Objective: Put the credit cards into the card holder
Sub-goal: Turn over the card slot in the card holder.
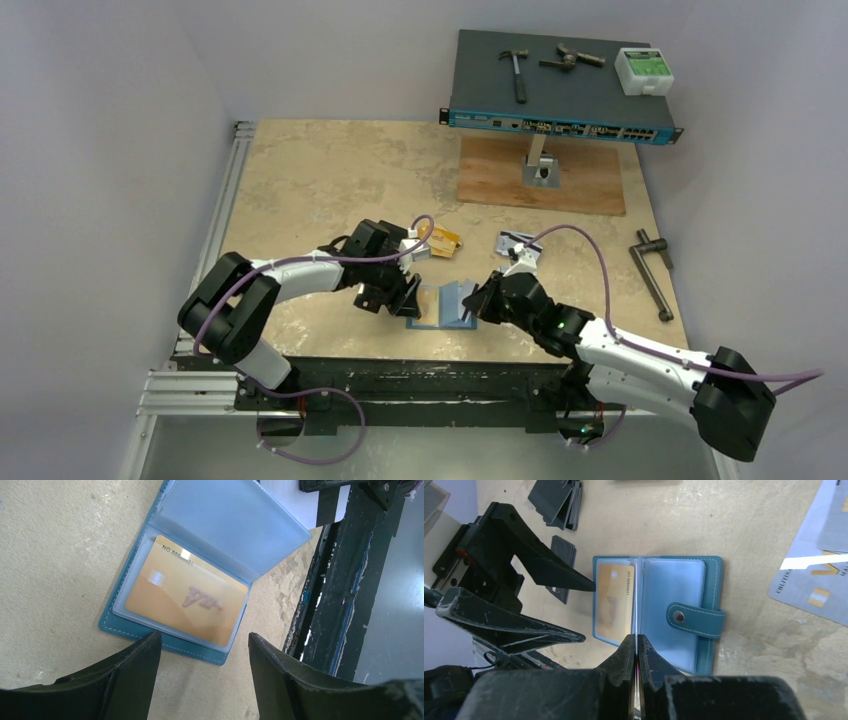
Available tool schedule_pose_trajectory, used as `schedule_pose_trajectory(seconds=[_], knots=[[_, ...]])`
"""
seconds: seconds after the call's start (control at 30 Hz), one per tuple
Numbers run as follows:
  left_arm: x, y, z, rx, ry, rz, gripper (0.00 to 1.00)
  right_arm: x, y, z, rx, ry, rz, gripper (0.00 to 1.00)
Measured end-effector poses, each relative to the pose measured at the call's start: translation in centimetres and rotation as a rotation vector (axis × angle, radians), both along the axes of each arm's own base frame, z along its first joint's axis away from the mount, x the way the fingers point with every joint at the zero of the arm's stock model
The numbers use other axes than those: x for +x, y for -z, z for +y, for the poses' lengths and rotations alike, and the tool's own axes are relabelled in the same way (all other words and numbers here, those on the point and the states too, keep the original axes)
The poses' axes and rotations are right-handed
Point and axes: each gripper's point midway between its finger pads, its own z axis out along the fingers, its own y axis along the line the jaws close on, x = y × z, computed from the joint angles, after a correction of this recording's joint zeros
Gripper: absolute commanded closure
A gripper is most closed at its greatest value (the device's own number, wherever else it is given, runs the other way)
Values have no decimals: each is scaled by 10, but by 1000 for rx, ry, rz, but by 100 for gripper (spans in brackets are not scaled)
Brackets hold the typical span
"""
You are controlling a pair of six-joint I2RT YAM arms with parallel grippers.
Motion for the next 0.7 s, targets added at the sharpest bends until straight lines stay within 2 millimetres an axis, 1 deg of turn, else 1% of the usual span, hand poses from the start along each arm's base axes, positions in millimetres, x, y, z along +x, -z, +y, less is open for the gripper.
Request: schedule_pose_trajectory(seconds=[0.13,0.27,0.43,0.53,0.6,0.7], knots=[[3,-1,2,-9,-9,7,30,4,0,8,22,-8,-4,100],[6,-5,7,-26,-24,28,26,5,6,16,27,-26,9,100],[16,-22,15,-79,-74,64,26,5,15,26,33,-55,29,100],[23,-33,17,-114,-100,91,26,4,21,34,41,-80,43,100],[24,-36,18,-129,-109,110,26,4,23,39,46,-96,48,100],[20,-37,17,-135,-109,145,27,3,24,48,61,-125,53,100]])
